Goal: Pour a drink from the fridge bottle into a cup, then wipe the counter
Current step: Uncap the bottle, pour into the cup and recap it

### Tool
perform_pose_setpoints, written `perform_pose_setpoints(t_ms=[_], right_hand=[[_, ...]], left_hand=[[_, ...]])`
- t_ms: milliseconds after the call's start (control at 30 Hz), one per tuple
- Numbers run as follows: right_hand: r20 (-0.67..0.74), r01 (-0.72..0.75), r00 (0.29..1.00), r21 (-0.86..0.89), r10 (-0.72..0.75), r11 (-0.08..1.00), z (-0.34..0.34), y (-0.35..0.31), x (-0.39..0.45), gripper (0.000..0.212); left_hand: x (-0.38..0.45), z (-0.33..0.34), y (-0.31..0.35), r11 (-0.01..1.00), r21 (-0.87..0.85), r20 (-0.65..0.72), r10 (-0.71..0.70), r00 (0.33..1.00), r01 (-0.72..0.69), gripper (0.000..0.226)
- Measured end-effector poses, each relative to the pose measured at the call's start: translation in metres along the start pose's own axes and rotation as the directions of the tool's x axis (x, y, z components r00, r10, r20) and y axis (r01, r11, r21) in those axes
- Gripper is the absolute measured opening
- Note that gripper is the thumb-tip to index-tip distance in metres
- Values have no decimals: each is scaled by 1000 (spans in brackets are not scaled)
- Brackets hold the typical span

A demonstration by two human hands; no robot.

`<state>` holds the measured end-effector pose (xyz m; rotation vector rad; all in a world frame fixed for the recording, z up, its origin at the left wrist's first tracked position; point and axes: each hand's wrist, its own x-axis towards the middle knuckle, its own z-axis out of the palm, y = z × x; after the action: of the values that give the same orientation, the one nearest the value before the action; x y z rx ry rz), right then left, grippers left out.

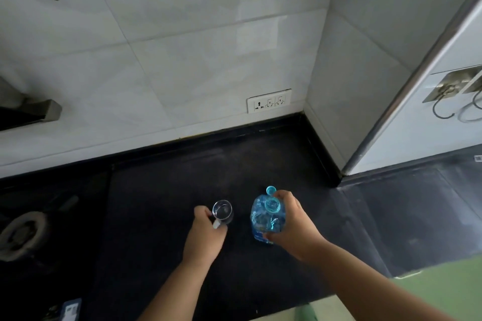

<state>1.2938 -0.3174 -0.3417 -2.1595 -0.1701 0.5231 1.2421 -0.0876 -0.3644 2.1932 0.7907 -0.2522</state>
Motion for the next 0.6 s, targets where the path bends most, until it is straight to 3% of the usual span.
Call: perform_pose_setpoints(t_ms=[100,200,333,400,500,600], right_hand=[[137,37,990,-56,-29,998,-8,-7,5,91],[310,81,949,-85,-51,993,-12,-11,10,96],[578,156,816,-193,-16,969,-23,-16,20,127],[624,217,781,-309,25,926,-32,-14,30,126],[447,204,894,-435,14,877,-34,-6,54,95],[167,50,985,-470,33,881,-21,2,84,74]], left_hand=[[-20,-2,8,959,12,184,275,944,-282,75],[-34,-4,22,921,-41,347,377,859,-388,109],[-40,-1,22,903,-75,301,426,853,-424,92],[-43,1,16,903,-119,260,430,865,-413,87],[-50,6,11,907,-177,196,413,889,-382,85],[-54,11,12,910,-208,164,395,904,-360,83]])
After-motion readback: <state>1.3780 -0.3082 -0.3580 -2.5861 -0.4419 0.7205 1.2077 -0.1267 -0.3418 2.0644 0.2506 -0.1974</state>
